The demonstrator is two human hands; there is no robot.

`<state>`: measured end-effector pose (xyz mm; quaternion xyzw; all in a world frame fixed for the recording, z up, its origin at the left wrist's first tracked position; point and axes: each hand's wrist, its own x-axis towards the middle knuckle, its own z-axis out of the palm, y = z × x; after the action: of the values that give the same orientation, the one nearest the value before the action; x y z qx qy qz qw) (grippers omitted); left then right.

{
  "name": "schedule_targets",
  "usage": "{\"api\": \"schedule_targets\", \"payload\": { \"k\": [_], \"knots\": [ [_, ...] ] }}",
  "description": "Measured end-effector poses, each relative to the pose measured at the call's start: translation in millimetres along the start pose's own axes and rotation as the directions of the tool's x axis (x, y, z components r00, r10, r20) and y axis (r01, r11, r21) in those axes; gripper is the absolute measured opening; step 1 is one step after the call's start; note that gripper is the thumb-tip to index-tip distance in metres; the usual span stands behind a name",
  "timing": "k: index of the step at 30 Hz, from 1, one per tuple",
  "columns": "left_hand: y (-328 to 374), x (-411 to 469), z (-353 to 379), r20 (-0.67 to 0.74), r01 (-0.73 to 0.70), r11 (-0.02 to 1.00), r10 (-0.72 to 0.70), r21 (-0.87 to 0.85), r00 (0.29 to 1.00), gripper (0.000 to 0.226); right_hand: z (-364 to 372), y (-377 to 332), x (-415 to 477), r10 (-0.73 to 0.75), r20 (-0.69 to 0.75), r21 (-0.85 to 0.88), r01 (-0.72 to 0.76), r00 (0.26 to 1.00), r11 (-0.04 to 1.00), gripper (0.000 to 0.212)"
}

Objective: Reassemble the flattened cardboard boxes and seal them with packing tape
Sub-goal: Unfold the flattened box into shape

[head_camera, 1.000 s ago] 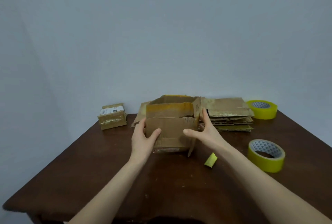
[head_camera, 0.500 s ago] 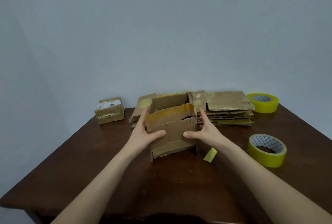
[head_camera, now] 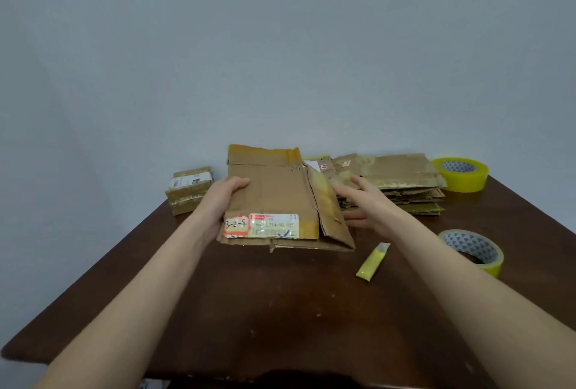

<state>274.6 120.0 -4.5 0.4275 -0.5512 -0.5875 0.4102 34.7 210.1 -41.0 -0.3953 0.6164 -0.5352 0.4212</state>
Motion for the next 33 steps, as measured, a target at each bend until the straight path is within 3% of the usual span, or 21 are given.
{"api": "schedule_targets", "payload": {
  "k": [2, 5, 7, 9, 11, 13, 16, 19, 22, 26, 29, 33],
  "knots": [
    [1, -3, -3, 0.028, 0.024, 0.998, -0.023, -0.051, 0.999, 0.018, 0, 3, -3, 0.042, 0.12, 0.133, -0.057, 0.992, 0.99, 0.064],
    [-7, -7, -2, 0.014, 0.031, 0.975, -0.029, -0.218, 0.999, 0.021, 1, 3, -3, 0.058, 0.1, 0.291, -0.085, 0.993, 0.953, 0.042],
    [-17, -7, -8, -0.044, -0.081, 0.959, 0.071, -0.273, 0.996, 0.023, -2, 3, -5, 0.173, 0.115, 0.464, -0.207, 0.978, 0.861, 0.025],
    [-26, -8, -14, 0.008, -0.201, 0.963, 0.205, -0.178, 0.979, 0.047, -3, 4, -7, 0.256, 0.148, 0.631, -0.291, 0.955, 0.719, 0.02],
    [-31, -9, -16, 0.075, -0.345, 0.925, 0.337, 0.162, 0.939, 0.054, -1, 3, -8, 0.241, 0.177, 0.666, -0.296, 0.954, 0.684, 0.03],
    [-31, -7, -14, 0.063, -0.424, 0.802, 0.44, 0.421, 0.896, 0.049, 1, 2, -8, 0.184, 0.201, 0.625, -0.27, 0.962, 0.732, 0.047],
    [-28, -7, -7, 0.013, -0.383, 0.785, 0.431, 0.487, 0.902, 0.038, -2, -2, -10, 0.093, 0.189, 0.457, -0.171, 0.978, 0.873, 0.072],
    [-37, -9, 1, 0.067, -0.39, 0.85, 0.393, 0.355, 0.917, 0.04, 0, 0, -14, -0.065, -0.045, 0.098, 0.069, 0.997, 0.993, 0.045],
    [-48, -14, 10, 0.125, -0.454, 0.851, 0.437, 0.262, 0.891, 0.052, 0, 13, -12, -0.257, -0.251, -0.097, 0.24, 0.933, 0.966, 0.028],
    [-64, -25, 18, 0.102, -0.441, 0.882, 0.43, 0.166, 0.897, 0.063, 7, 33, -15, -0.31, -0.263, -0.275, 0.236, 0.914, 0.932, 0.031],
    [-69, -31, 24, 0.125, -0.443, 0.893, 0.432, 0.079, 0.893, 0.069, 16, 42, -17, -0.379, -0.247, -0.444, 0.244, 0.892, 0.862, 0.045],
    [-64, -26, 22, 0.044, -0.527, 0.84, 0.526, 0.128, 0.85, 0.059, 17, 38, -19, -0.487, -0.202, -0.584, 0.294, 0.85, 0.756, 0.075]
  ]
}}
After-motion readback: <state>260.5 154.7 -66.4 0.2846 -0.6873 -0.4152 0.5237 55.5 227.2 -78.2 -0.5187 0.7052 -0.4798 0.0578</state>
